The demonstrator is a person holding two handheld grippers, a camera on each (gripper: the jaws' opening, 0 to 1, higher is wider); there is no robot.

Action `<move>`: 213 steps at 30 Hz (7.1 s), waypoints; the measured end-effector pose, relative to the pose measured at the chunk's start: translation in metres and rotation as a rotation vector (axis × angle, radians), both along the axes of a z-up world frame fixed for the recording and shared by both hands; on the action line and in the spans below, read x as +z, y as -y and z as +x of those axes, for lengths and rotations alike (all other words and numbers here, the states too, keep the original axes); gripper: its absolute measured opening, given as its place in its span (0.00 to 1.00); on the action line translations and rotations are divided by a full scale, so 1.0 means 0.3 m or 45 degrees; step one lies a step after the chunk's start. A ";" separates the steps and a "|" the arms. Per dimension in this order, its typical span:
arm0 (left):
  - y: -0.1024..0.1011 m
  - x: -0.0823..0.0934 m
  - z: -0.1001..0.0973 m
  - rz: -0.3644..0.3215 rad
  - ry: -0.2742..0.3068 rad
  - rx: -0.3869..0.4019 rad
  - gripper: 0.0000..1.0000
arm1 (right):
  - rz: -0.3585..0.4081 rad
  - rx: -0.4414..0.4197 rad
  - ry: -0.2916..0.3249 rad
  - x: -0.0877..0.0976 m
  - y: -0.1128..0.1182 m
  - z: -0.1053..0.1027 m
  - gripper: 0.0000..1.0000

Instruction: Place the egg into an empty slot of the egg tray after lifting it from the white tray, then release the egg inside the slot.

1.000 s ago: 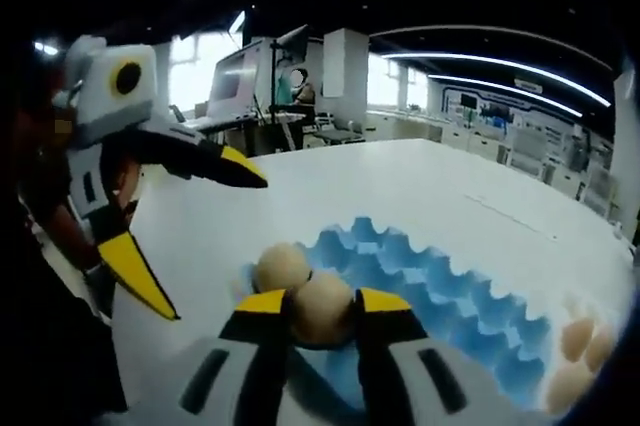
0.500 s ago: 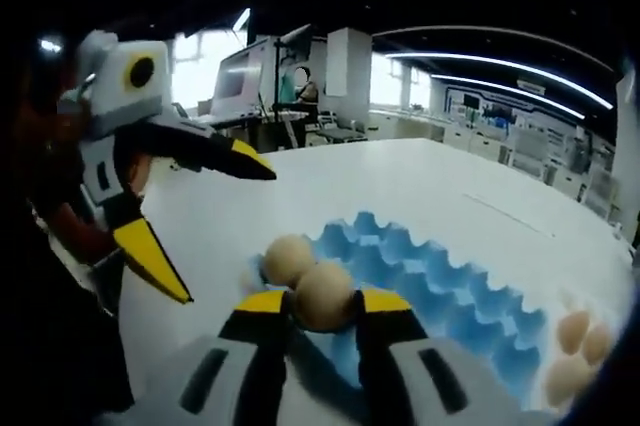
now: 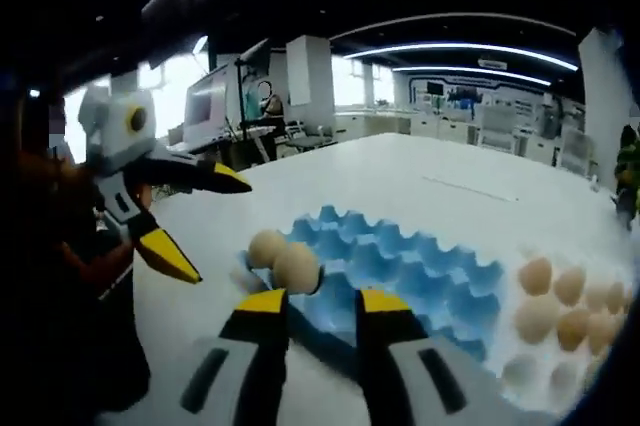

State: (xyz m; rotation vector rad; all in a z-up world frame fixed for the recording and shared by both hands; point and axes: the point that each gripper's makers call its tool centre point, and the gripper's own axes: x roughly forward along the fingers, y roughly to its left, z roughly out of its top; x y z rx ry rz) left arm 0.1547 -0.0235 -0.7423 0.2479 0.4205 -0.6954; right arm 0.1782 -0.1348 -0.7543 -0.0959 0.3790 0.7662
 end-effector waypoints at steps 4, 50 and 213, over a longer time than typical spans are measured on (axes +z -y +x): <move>0.008 0.005 0.000 0.000 0.002 -0.004 0.79 | 0.014 -0.196 0.050 0.029 0.138 0.050 0.26; 0.005 -0.001 0.001 0.003 -0.008 -0.001 0.75 | -0.210 -0.872 -0.103 -0.097 0.819 0.147 0.29; -0.007 0.040 0.033 -0.010 -0.014 0.014 0.74 | 0.025 -0.076 0.073 0.013 0.068 0.039 0.30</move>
